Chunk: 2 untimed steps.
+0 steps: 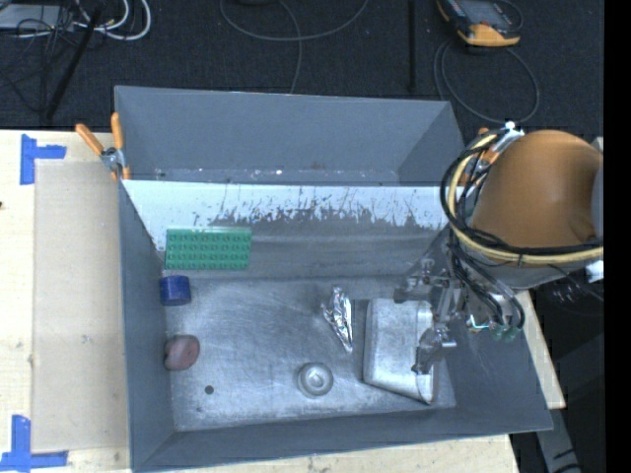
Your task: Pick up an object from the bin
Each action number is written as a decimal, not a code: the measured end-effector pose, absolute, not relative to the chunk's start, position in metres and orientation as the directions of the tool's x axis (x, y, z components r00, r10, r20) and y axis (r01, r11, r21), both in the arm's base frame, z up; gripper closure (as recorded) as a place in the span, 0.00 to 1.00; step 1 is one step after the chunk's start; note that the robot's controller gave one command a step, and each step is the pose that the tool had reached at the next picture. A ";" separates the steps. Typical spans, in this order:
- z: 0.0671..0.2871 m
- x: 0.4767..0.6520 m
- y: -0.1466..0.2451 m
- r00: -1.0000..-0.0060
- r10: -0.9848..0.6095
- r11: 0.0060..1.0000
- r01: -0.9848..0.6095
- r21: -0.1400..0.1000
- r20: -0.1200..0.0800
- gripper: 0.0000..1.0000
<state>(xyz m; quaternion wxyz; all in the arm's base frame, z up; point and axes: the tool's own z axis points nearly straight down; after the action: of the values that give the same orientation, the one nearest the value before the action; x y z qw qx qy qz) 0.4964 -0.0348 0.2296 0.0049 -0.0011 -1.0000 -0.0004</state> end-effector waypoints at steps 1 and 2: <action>0.082 0.563 0.028 -1.000 -0.002 1.000 -0.002 0.002 0.004 0.00; 0.080 0.604 0.093 -0.961 -0.277 0.961 -0.277 0.002 -0.003 0.00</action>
Offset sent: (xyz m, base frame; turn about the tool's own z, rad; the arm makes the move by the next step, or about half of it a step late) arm 0.0664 0.0600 -0.1433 -0.0002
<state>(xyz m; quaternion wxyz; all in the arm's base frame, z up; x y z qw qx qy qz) 0.6039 0.0932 0.0804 -0.0013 0.1401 -0.9901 -0.0012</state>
